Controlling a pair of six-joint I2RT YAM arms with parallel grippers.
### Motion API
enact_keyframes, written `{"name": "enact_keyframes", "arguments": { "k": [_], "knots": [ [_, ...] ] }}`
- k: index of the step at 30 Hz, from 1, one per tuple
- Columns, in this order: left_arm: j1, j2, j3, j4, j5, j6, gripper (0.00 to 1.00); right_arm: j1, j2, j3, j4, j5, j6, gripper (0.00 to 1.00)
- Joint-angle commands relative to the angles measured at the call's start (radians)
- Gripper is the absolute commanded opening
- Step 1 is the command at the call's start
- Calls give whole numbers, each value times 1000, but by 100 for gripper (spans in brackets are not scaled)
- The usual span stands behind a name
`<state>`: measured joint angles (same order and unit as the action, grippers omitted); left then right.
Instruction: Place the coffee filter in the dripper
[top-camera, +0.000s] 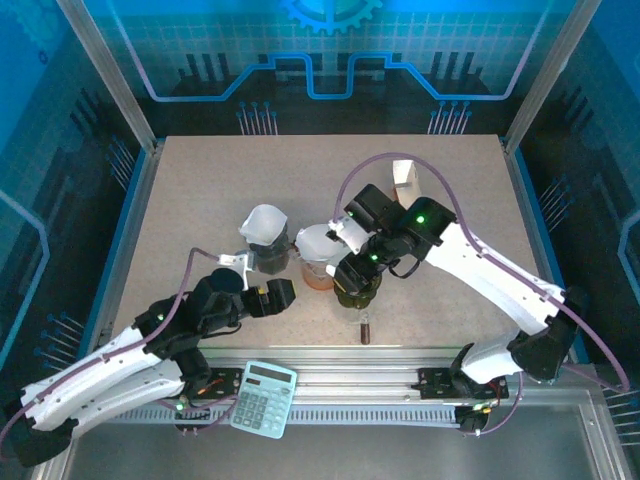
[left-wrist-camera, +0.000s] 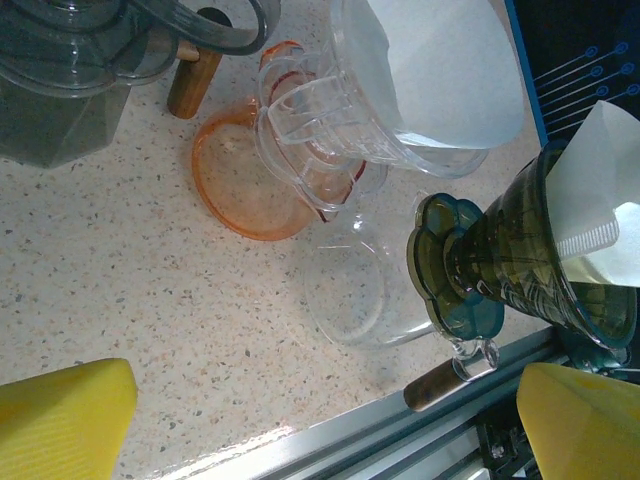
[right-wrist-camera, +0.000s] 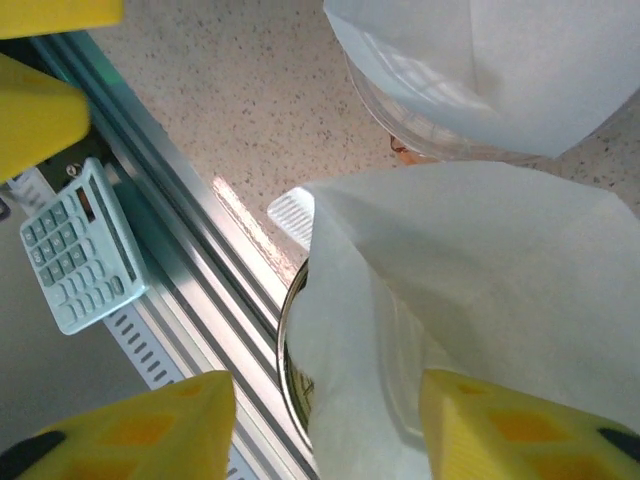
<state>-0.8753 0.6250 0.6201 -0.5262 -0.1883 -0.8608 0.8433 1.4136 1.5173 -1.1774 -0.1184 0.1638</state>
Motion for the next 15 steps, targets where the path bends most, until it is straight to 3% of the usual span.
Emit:
{"name": "enact_keyframes", "arguments": {
  "k": [1,5,11,15],
  "knots": [
    [4,11,36,38,28,19,99,-4,-64,-16,15,3,12,58],
    [4,41,52,69,48,24,99,-11,-128,-40,42,31,36,64],
    [4,118,106,100,73,51,98,-57,-187,-77,93,128,60,65],
    [4,178,150,112,83,64,98,-92,-165,-73,92,76,6,62]
  ]
}}
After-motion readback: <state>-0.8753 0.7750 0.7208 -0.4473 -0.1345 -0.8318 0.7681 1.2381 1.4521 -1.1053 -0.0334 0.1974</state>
